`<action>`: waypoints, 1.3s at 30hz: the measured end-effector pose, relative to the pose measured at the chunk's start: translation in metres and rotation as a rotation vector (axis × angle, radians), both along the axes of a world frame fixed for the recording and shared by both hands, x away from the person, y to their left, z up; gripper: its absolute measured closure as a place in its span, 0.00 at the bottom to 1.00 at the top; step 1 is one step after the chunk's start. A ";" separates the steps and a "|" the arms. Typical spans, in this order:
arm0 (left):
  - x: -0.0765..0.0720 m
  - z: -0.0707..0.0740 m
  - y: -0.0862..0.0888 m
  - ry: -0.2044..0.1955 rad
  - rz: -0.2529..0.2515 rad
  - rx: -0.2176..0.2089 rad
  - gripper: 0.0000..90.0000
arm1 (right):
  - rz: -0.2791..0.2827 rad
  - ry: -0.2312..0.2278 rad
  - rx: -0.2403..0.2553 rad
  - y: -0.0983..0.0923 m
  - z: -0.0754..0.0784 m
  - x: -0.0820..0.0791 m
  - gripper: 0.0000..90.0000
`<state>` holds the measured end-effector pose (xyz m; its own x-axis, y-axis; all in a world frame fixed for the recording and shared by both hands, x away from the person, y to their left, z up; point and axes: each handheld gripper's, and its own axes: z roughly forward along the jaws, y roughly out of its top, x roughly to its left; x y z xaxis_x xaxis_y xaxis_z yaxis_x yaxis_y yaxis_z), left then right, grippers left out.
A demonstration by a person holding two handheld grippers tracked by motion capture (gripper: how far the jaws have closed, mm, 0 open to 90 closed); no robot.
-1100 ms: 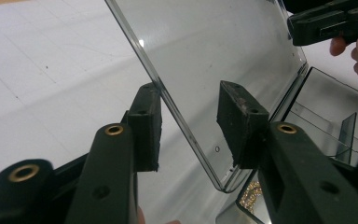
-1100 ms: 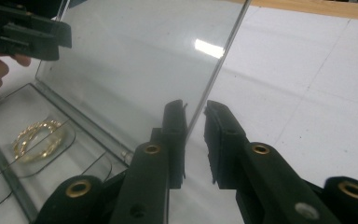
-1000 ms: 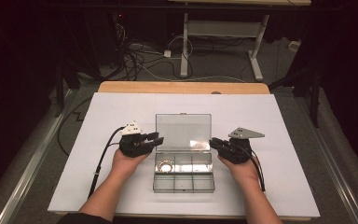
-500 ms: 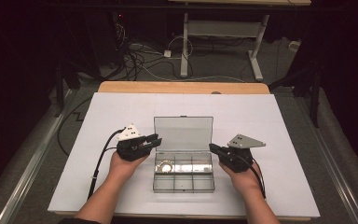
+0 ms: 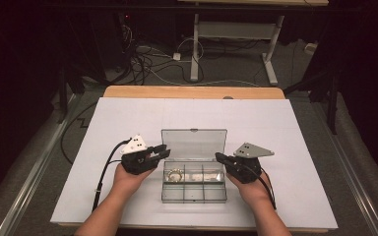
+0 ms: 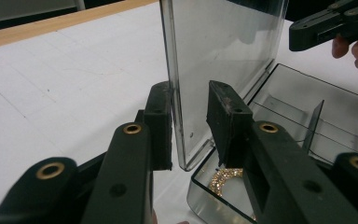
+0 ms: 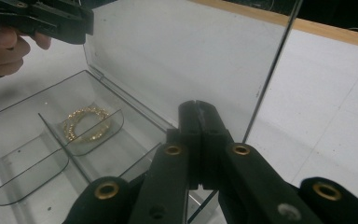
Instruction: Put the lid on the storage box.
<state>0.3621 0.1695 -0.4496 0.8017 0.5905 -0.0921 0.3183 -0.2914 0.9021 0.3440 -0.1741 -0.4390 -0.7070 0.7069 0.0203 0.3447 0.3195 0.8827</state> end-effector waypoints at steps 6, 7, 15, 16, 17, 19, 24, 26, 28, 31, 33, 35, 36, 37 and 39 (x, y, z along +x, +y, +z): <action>-0.008 -0.001 0.000 -0.008 -0.014 0.002 0.77 | 0.003 0.000 0.003 -0.001 0.001 -0.004 1.00; -0.010 -0.001 0.000 -0.007 -0.016 0.006 0.77 | 0.005 0.000 0.003 -0.001 0.001 -0.004 1.00; -0.016 -0.004 -0.001 -0.016 -0.020 0.019 0.77 | 0.007 0.000 0.001 -0.002 0.001 -0.009 1.00; -0.016 -0.004 -0.001 -0.015 -0.020 0.019 0.77 | 0.005 0.000 0.002 -0.002 0.000 -0.009 1.00; -0.016 -0.004 0.000 -0.014 -0.019 0.020 0.76 | 0.005 0.000 0.003 -0.003 0.000 -0.009 1.00; -0.017 -0.004 0.000 -0.005 -0.017 0.019 0.75 | 0.003 0.003 0.003 -0.004 0.000 -0.011 1.00; -0.023 -0.009 0.005 0.011 -0.002 0.032 0.75 | 0.010 0.000 0.000 -0.005 -0.002 -0.015 1.00; -0.027 -0.011 0.008 0.024 -0.001 0.039 0.72 | 0.010 0.002 -0.002 -0.006 -0.003 -0.017 1.00; -0.032 -0.012 0.012 0.024 0.000 0.045 0.72 | 0.012 0.002 -0.003 -0.006 -0.004 -0.019 1.00; -0.041 -0.013 0.018 0.032 0.005 0.048 0.72 | 0.017 0.002 -0.008 -0.007 -0.006 -0.023 1.00; -0.046 -0.015 0.021 0.055 0.001 0.032 0.73 | 0.018 0.001 -0.012 -0.007 -0.007 -0.026 1.00; -0.051 -0.017 0.022 0.065 -0.018 0.029 0.80 | 0.020 0.001 -0.013 -0.007 -0.008 -0.028 1.00; -0.054 -0.017 0.020 0.067 -0.027 0.032 0.83 | 0.021 0.000 -0.017 -0.008 -0.009 -0.029 1.00; -0.056 -0.017 0.019 0.068 -0.041 0.027 0.87 | 0.022 -0.002 -0.019 -0.008 -0.010 -0.031 1.00; -0.061 -0.017 0.014 0.064 -0.065 0.019 0.93 | 0.025 -0.006 -0.026 -0.008 -0.011 -0.034 1.00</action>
<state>0.3012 0.1837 -0.4663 0.8313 0.5396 -0.1337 0.3547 -0.3298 0.8749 0.3099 -0.1821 -0.4498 -0.7244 0.6893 -0.0022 0.3315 0.3511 0.8757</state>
